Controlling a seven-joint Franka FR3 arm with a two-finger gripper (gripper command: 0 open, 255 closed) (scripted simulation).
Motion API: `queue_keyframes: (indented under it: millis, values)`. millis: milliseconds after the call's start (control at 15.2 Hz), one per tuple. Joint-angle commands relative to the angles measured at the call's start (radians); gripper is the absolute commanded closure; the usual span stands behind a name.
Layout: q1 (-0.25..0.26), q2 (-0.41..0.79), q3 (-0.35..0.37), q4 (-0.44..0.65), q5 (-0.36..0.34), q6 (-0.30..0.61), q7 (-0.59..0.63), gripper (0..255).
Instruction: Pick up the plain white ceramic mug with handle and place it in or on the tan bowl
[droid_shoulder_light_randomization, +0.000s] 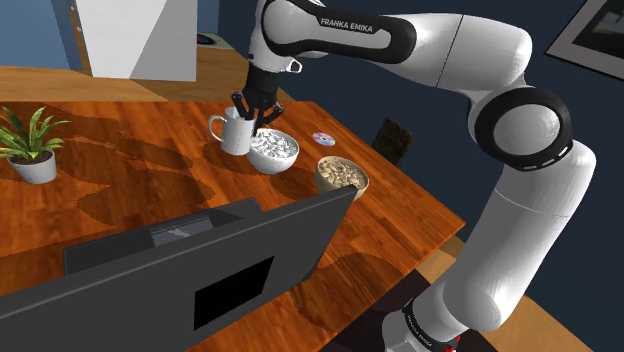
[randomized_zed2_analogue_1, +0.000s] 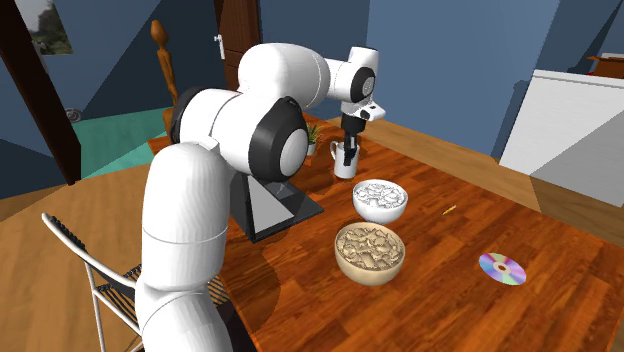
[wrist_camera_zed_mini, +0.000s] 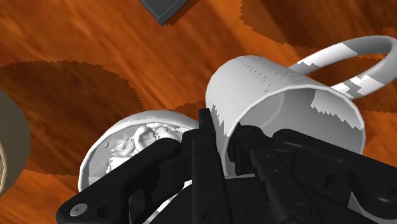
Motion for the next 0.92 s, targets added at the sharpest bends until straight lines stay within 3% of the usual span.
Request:
queue_keyframes:
  millis: [0, 660, 858]
  values:
    - [0.001, 0.005, 0.000, 0.033, -0.002, -0.029, 0.001, 255]
    - [0.014, 0.026, 0.003, 0.190, -0.009, -0.165, 0.011, 255]
    - [-0.044, -0.098, -0.010, 0.034, 0.037, -0.130, -0.052, 255]
